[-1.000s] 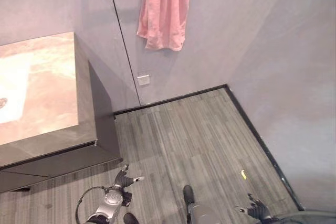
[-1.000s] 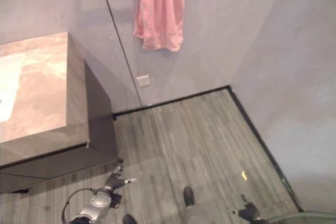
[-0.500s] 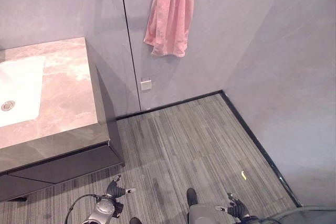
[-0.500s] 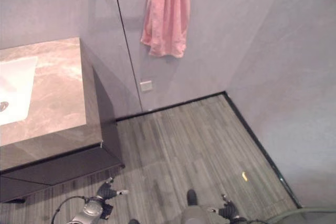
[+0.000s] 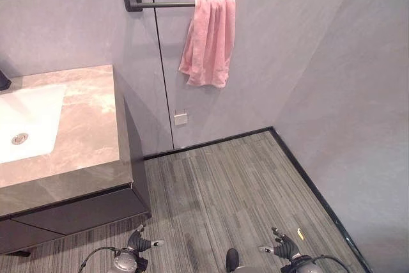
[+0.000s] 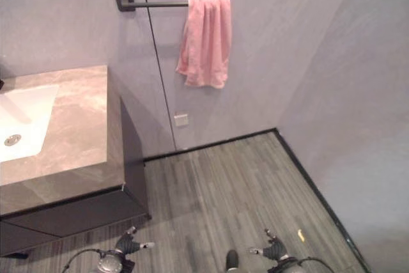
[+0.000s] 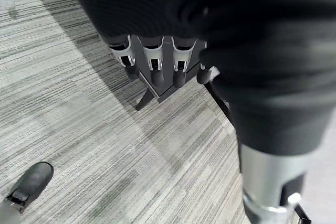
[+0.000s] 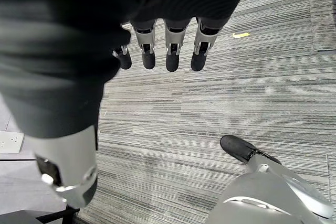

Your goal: Put brush and paste in cup on sink, flatten towel.

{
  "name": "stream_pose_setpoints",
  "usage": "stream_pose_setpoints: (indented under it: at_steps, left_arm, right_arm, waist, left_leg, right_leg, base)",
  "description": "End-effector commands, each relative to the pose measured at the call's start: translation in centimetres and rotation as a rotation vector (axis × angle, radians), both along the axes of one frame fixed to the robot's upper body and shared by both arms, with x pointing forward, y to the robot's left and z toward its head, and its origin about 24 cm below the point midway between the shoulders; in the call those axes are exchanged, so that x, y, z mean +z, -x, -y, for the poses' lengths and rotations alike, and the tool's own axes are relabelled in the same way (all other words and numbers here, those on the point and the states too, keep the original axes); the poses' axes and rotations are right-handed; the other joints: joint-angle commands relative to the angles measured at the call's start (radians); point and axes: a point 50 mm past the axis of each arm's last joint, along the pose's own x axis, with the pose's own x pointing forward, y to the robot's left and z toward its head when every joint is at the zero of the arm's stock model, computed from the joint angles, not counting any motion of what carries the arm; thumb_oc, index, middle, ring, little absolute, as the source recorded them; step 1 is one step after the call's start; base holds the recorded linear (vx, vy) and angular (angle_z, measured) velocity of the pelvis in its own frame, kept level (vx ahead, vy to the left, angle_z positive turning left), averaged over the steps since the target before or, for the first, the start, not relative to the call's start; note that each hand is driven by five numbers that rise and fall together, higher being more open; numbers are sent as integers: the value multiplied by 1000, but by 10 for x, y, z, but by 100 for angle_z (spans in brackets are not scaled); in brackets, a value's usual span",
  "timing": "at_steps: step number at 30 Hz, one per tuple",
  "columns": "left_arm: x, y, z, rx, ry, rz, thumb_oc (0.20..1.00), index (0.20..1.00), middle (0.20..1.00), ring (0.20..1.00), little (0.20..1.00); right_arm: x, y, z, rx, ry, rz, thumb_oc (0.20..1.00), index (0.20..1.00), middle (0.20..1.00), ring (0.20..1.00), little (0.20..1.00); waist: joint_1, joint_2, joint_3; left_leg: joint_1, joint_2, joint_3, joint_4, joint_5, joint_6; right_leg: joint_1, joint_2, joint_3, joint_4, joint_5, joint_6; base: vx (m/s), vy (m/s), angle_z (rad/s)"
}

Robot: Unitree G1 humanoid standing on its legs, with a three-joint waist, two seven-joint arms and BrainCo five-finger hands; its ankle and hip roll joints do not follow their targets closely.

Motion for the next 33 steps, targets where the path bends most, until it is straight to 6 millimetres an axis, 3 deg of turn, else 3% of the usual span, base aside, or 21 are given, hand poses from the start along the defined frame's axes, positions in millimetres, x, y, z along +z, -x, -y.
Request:
stream_pose_setpoints:
  at_steps: [1,5,6,8,12,19,21,22,23,28,30,32,33]
  left_arm:
    - [11,-22,-5,28,10,81,1000,1000,1000,1000,1000]
    - [13,-26,-2,28,25,101,1000,1000,1000,1000,1000]
    - [15,-33,3,29,40,129,1000,1000,1000,1000,1000]
    - [16,-35,5,31,50,136,1000,1000,1000,1000,1000]
    - [13,-30,10,-4,61,114,1000,1000,1000,1000,1000]
    - [8,-20,1,20,29,69,1000,1000,1000,1000,1000]
    - [9,-20,-3,34,18,69,1000,1000,1000,1000,1000]
    - [9,-21,-4,43,21,73,1000,1000,1000,1000,1000]
    - [10,-21,-4,52,27,76,1000,1000,1000,1000,1000]
    - [12,-26,-3,76,53,101,1000,1000,1000,1000,1000]
    - [13,-28,-3,86,62,109,1000,1000,1000,1000,1000]
    - [15,-32,-3,109,73,127,1000,1000,1000,1000,1000]
    - [15,-32,-3,109,73,127,1000,1000,1000,1000,1000]
  right_arm:
    - [7,-14,10,22,34,43,1000,1000,1000,1000,1000]
    - [5,-8,19,2,63,21,1000,1000,1000,1000,1000]
    - [5,-7,27,-30,90,10,1000,1000,1000,1000,1000]
    - [4,-6,29,-50,95,1,1000,1000,1000,1000,1000]
    - [1,2,35,-106,99,-21,1000,1000,1000,1000,1000]
    - [6,-19,16,-49,54,48,1000,1000,1000,1000,1000]
    - [8,-23,11,-17,50,61,1000,1000,1000,1000,1000]
    - [8,-25,8,2,51,66,1000,1000,1000,1000,1000]
    - [8,-23,7,3,45,63,1000,1000,1000,1000,1000]
    - [7,-17,11,5,56,44,1000,1000,1000,1000,1000]
    - [9,-15,17,9,68,51,1000,1000,1000,1000,1000]
    - [11,-14,24,-4,81,58,1000,1000,1000,1000,1000]
    - [11,-14,24,-4,81,58,1000,1000,1000,1000,1000]
  waist:
    - [3,-23,42]
    - [0,-13,54]
    - [17,-8,77]
    - [16,-8,76]
    - [3,9,68]
    - [19,24,82]
    - [26,23,94]
    - [31,18,102]
    - [29,17,102]
    - [19,20,104]
    - [15,16,112]
    - [31,7,139]
    - [30,7,137]
  left_leg:
    - [-24,32,-117,49,44,-37]
    - [-47,47,-161,85,50,-44]
    - [-84,12,-288,109,56,-40]
    - [-101,-7,-331,96,36,-30]
    - [-94,-17,-305,70,25,-18]
    - [-53,-35,-230,-1,29,0]
    - [-48,-25,-209,-7,30,-1]
    - [-40,-21,-191,-7,30,-4]
    - [-38,-20,-189,-7,31,-6]
    - [-51,6,-206,45,23,-19]
    - [-103,43,-235,210,47,-52]
    - [-176,64,-287,371,110,-73]
    - [-180,63,-288,371,112,-73]
  right_leg:
    - [21,2,27,98,-65,22]
    - [9,32,53,114,-91,0]
    - [7,38,68,126,-92,-7]
    - [-1,34,69,128,-89,-6]
    - [0,18,70,132,-86,2]
    - [-63,-2,80,186,-51,39]
    - [-96,-8,48,221,-42,45]
    - [-111,-27,-20,239,-23,46]
    - [-102,-26,-27,226,-30,45]
    - [-84,2,-14,218,-83,16]
    - [-47,38,-16,193,-113,-27]
    - [-14,52,-18,181,-123,-56]
    - [-16,52,-19,179,-121,-56]
  base:
    - [4,-138,-5]
    - [0,-115,-2]
    - [0,0,0]
    - [5,-9,-16]
    - [55,67,-8]
    - [14,86,-19]
    - [-18,15,-39]
    - [21,-52,-49]
    - [39,-78,-57]
    - [45,-121,-3]
    - [55,-248,7]
    - [33,-187,12]
    - [14,-131,2]
